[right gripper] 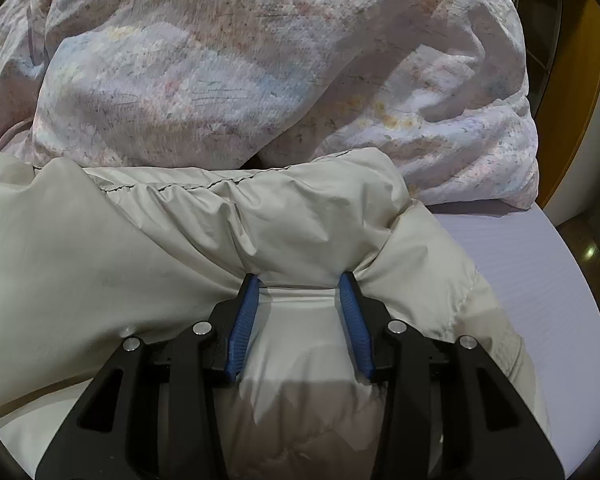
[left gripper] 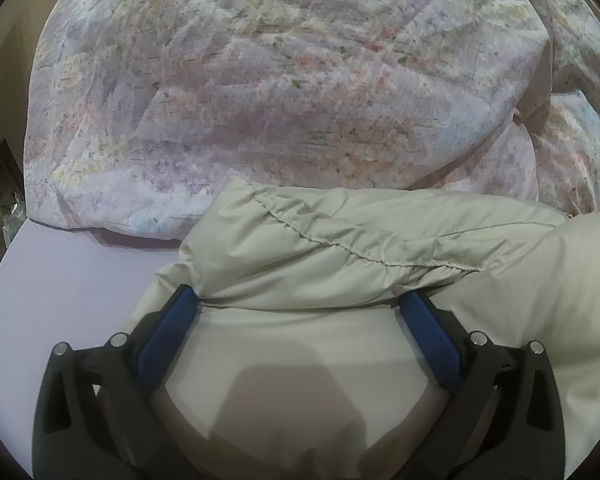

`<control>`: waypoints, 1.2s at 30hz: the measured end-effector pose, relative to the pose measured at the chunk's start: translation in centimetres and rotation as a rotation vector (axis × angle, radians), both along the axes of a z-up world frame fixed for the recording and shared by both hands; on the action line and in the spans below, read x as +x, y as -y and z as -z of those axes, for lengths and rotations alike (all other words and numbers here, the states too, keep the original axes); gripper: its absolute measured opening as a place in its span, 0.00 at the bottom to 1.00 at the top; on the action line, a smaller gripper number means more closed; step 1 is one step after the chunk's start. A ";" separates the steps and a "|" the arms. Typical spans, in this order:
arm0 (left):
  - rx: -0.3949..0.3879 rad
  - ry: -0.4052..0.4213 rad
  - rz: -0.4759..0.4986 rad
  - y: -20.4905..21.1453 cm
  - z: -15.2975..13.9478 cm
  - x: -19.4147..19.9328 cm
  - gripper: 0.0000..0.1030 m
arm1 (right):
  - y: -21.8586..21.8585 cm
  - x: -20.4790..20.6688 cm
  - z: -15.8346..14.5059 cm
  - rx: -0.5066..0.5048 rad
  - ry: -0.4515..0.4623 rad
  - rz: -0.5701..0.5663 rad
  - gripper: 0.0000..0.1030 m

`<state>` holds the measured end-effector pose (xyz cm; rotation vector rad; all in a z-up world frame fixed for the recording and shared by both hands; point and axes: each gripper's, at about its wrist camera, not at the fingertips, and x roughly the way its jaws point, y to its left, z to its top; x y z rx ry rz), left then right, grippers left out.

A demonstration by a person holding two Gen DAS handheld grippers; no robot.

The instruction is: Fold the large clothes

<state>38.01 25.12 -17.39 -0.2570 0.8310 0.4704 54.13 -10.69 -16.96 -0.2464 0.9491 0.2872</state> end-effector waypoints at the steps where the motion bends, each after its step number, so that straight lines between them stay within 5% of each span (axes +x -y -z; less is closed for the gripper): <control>1: 0.001 -0.001 0.000 0.1 0.0 0.1 0.98 | 0.0 0.0 0.0 0.000 0.000 0.000 0.44; 27: 0.006 -0.005 0.000 0.1 0.1 0.1 0.98 | 0.2 0.5 0.4 0.002 -0.014 0.001 0.44; 36: 0.020 -0.028 0.005 0.3 -0.5 0.3 0.98 | -0.6 0.7 0.3 -0.075 -0.070 -0.004 0.44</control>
